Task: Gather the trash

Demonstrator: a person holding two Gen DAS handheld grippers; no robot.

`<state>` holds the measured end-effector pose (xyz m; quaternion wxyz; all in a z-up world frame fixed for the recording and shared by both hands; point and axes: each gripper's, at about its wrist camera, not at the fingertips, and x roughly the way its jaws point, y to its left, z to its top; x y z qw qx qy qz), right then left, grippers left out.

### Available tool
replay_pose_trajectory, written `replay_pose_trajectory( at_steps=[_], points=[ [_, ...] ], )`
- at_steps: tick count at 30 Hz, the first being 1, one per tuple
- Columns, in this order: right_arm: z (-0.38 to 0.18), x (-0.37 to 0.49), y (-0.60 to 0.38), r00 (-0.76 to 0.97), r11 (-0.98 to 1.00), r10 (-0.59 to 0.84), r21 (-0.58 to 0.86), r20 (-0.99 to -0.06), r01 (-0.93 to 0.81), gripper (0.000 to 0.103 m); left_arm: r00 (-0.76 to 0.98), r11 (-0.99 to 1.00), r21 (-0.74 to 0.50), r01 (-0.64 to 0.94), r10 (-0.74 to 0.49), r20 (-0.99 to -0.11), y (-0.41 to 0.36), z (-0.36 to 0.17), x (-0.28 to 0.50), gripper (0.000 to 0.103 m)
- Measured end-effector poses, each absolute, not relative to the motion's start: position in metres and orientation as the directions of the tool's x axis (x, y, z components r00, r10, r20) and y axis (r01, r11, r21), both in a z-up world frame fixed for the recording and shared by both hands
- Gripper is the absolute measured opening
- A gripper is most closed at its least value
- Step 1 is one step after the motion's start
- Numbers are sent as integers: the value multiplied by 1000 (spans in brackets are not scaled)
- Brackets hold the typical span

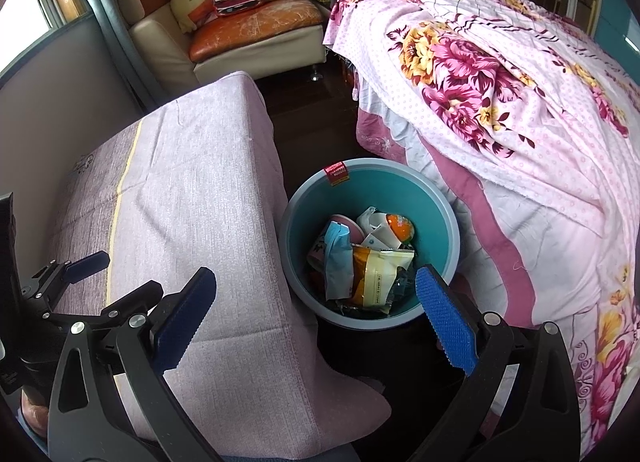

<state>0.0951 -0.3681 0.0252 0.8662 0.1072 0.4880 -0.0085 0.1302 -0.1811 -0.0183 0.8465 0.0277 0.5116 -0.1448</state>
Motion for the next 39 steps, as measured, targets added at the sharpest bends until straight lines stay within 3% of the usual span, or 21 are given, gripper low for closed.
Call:
replay_pose_trajectory(
  at_steps=[39],
  points=[
    [15, 96, -373, 509, 975, 96, 185, -855, 125, 96, 432, 967, -101, 233, -196, -880, -170, -28, 132, 99]
  ],
)
